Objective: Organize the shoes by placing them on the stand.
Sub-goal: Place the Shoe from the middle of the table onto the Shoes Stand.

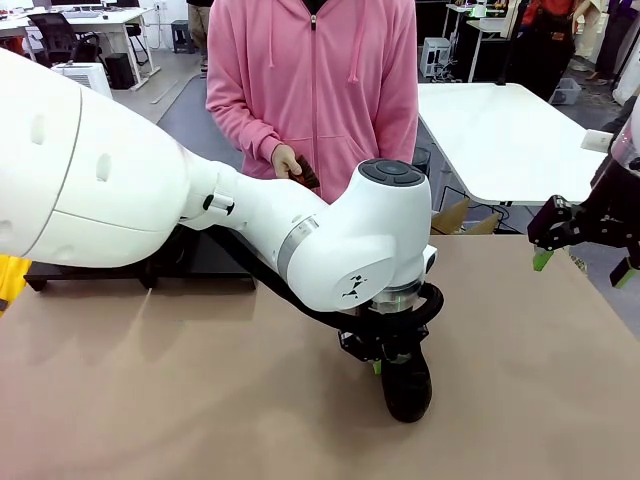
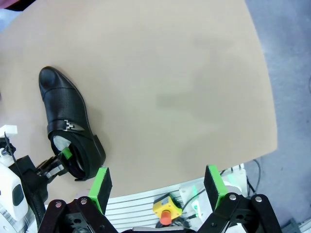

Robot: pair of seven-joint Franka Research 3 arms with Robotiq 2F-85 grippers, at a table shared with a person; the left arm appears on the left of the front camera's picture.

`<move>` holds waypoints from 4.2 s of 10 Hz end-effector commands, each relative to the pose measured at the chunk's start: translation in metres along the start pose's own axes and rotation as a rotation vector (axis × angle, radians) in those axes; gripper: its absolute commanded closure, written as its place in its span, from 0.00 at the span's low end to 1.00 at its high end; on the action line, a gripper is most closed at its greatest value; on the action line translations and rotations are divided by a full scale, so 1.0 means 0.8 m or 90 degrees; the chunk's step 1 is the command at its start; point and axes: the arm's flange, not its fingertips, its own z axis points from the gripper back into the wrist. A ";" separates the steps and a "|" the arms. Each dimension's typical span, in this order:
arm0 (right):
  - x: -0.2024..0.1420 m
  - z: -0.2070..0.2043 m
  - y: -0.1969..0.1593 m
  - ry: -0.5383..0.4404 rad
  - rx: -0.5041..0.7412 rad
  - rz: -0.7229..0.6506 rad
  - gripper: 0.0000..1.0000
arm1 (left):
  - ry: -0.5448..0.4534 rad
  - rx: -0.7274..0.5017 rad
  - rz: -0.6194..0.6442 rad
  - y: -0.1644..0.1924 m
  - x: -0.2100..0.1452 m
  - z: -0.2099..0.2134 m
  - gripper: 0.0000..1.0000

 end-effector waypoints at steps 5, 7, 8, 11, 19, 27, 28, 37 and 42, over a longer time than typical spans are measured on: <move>0.001 0.002 -0.002 0.001 0.005 0.011 0.00 | 0.007 -0.018 -0.030 0.013 -0.006 0.021 1.00; 0.001 0.002 -0.002 0.001 0.005 0.011 0.00 | -0.058 0.000 -0.113 0.047 -0.029 0.095 1.00; 0.001 0.002 -0.002 0.001 0.005 0.011 0.00 | -0.099 0.023 -0.136 0.068 -0.035 0.128 1.00; 0.001 0.002 -0.002 0.001 0.005 0.011 0.00 | -0.179 0.082 -0.150 0.159 -0.010 0.195 1.00; 0.001 0.002 -0.002 0.001 0.005 0.011 0.00 | -0.325 0.029 -0.116 0.350 0.110 0.246 1.00; 0.001 0.002 -0.002 0.001 0.005 0.011 0.00 | -0.291 0.027 -0.112 0.357 0.123 0.232 1.00; 0.001 0.002 -0.002 0.001 0.005 0.011 0.00 | -0.316 0.030 -0.118 0.354 0.138 0.228 1.00; 0.001 0.002 -0.002 0.001 0.005 0.011 0.00 | -0.350 -0.010 -0.094 0.382 0.260 0.159 1.00; 0.001 0.002 -0.002 0.001 0.005 0.011 0.00 | -0.306 -0.037 -0.063 0.388 0.277 0.136 1.00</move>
